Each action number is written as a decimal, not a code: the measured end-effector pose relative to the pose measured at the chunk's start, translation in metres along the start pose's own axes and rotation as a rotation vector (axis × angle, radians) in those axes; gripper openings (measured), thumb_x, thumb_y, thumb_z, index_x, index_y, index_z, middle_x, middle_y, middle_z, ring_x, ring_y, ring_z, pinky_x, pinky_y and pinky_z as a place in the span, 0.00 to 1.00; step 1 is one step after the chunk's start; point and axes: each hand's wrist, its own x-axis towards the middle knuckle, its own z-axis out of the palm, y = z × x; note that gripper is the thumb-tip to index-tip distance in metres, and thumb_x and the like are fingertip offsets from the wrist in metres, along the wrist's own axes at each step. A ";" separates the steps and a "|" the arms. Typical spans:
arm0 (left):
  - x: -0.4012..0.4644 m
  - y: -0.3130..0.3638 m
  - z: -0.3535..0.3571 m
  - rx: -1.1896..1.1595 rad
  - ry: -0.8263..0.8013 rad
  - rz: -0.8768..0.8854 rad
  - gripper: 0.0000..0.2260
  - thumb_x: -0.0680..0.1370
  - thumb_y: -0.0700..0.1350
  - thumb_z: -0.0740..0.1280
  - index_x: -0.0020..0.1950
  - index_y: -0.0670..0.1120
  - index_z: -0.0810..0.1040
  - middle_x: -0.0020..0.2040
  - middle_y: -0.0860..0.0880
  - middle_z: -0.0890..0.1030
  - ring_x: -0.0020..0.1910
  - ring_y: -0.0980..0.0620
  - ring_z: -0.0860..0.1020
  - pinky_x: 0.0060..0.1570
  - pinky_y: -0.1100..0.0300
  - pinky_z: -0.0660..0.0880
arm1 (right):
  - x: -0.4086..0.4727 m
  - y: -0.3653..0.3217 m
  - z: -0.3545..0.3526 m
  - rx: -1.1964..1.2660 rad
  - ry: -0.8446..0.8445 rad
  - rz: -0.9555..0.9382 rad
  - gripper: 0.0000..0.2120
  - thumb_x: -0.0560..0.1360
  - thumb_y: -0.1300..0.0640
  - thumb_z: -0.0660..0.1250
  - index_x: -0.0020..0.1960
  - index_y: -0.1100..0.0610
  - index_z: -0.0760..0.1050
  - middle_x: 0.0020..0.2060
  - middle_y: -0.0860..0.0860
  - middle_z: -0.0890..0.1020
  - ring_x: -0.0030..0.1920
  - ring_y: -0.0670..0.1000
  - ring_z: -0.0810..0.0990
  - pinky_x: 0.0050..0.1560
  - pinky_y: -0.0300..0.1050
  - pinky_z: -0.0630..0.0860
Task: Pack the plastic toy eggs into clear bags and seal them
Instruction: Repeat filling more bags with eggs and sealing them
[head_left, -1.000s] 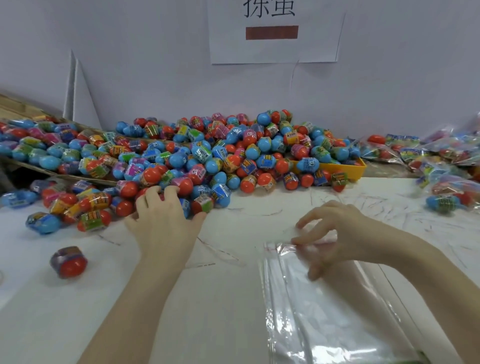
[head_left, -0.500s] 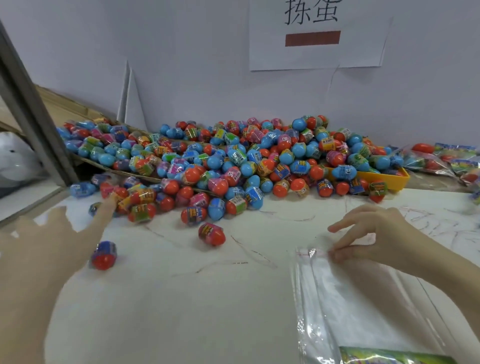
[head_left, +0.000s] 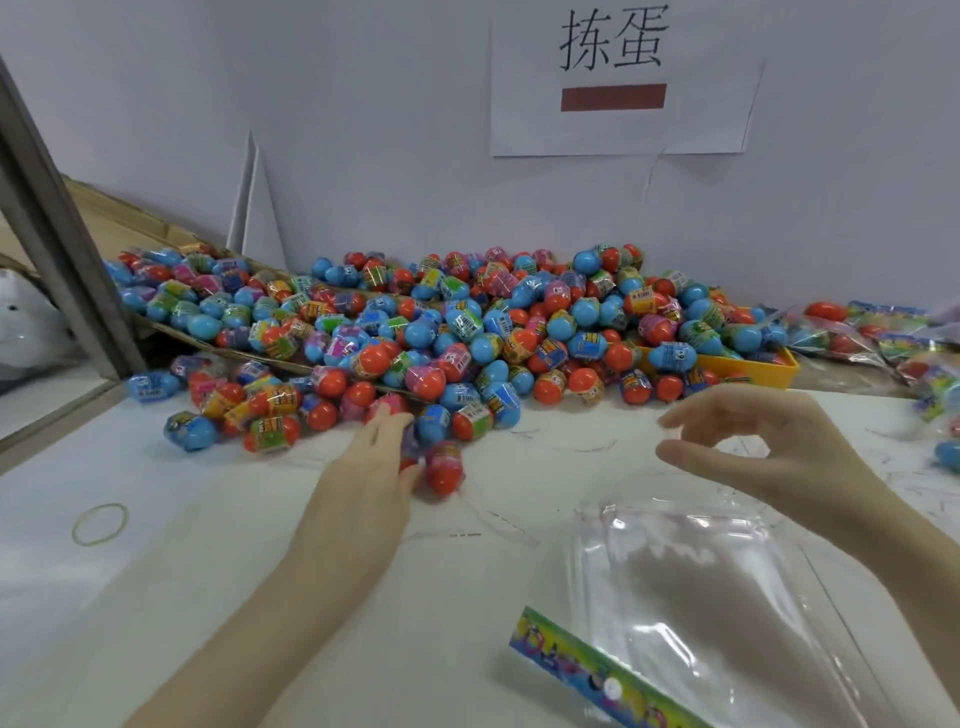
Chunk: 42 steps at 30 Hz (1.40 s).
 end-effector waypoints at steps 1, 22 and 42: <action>0.002 0.007 0.002 -0.044 0.013 0.013 0.21 0.79 0.45 0.62 0.71 0.47 0.63 0.74 0.48 0.61 0.69 0.46 0.66 0.63 0.59 0.61 | 0.001 -0.001 0.000 0.059 0.010 0.016 0.10 0.61 0.56 0.74 0.41 0.53 0.80 0.32 0.50 0.81 0.31 0.46 0.79 0.37 0.30 0.75; 0.028 0.101 0.013 -1.000 -0.598 0.284 0.03 0.73 0.41 0.69 0.40 0.46 0.82 0.31 0.50 0.83 0.30 0.55 0.81 0.35 0.65 0.78 | 0.005 -0.002 -0.005 0.345 0.199 0.150 0.22 0.57 0.46 0.70 0.51 0.48 0.77 0.34 0.45 0.83 0.31 0.49 0.83 0.38 0.30 0.76; 0.012 0.105 0.004 -1.454 -0.296 -0.006 0.11 0.57 0.48 0.73 0.22 0.51 0.71 0.29 0.49 0.82 0.30 0.51 0.82 0.26 0.64 0.71 | 0.003 -0.016 0.009 0.514 0.213 0.265 0.20 0.49 0.49 0.74 0.40 0.55 0.81 0.33 0.52 0.84 0.31 0.48 0.81 0.33 0.37 0.78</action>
